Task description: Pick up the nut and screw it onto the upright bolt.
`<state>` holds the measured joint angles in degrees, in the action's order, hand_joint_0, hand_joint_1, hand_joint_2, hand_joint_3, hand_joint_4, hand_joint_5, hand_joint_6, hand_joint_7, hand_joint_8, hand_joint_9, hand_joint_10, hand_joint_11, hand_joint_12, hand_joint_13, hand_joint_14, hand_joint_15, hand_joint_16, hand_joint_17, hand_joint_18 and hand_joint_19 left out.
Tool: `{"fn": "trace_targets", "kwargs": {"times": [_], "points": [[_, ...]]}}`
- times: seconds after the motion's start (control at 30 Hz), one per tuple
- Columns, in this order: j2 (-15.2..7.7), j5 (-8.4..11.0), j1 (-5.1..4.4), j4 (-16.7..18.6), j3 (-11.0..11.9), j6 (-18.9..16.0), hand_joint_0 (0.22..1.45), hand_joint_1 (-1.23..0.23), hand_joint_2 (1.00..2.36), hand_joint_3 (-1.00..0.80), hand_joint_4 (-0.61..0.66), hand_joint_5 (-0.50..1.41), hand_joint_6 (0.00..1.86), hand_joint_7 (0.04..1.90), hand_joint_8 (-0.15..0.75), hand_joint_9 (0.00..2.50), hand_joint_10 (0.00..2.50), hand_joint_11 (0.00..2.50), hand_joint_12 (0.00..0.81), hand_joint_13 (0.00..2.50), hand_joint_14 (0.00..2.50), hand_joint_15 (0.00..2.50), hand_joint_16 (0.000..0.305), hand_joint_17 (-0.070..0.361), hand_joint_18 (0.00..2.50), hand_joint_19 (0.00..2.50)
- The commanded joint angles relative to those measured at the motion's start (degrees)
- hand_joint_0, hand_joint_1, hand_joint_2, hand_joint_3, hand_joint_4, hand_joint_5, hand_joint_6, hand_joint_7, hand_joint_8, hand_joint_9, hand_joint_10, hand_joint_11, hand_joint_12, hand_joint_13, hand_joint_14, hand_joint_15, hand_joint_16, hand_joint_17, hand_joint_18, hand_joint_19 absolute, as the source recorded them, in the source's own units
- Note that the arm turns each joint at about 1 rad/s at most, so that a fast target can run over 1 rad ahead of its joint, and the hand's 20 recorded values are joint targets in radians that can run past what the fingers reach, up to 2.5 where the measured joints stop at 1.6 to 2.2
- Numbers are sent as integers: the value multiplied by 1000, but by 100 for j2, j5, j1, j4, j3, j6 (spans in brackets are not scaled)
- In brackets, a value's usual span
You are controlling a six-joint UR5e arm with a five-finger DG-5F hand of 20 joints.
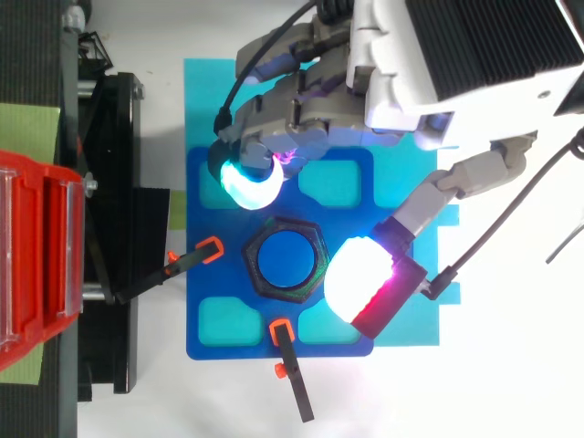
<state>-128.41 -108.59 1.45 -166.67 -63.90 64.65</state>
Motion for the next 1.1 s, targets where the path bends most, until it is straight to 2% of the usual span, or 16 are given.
{"fn": "trace_targets", "kwargs": {"times": [0.0, 0.03, 0.2, 0.3, 0.57, 0.7, 0.73, 0.9, 1.07], "points": [[0, -4, -31, 3, -122, -5, 486, -323, 1000, -500, 306, -61, 504, 924, 295, 993, 0, 0, 301, 709, 0, 0, 34, 78, 471, 163], [0, -13, -31, 38, -184, -14, 486, -323, 1000, -500, 305, -62, 504, 917, 293, 993, 0, 0, 301, 709, 0, 0, 34, 78, 470, 163], [0, -4, -40, 214, -193, -14, 487, -329, 1000, -500, 299, -65, 504, 907, 286, 983, 0, 0, 299, 706, 0, 0, 34, 77, 466, 166], [0, 14, -57, 451, -193, -75, 487, -332, 1000, -500, 300, -66, 504, 910, 290, 991, 0, 0, 300, 706, 0, 0, 34, 77, 468, 167], [0, 5, -92, 504, -184, -128, 491, -338, 1000, -500, 315, -46, 505, 976, 298, 1020, 0, 0, 298, 742, 0, 0, 34, 76, 498, 184], [0, 58, -110, 653, -201, -67, 494, -342, 1000, -500, 324, -38, 505, 996, 303, 1055, 0, 0, 293, 755, 0, 0, 33, 74, 527, 199], [-9, 128, -128, 803, -263, -14, 494, -344, 1000, -500, 318, -37, 505, 1002, 303, 1060, 0, 0, 291, 760, 0, 0, 33, 73, 532, 201], [-9, 225, -145, 1234, -491, -31, 496, -352, 1000, -500, 321, -35, 505, 1007, 301, 1077, 0, 0, 292, 777, 1, 0, 32, 72, 538, 191], [0, 260, -154, 1251, -535, -67, 499, -356, 1000, -500, 312, -29, 505, 1040, 299, 1093, 0, 0, 288, 743, 0, 0, 31, 70, 496, 169]]}}
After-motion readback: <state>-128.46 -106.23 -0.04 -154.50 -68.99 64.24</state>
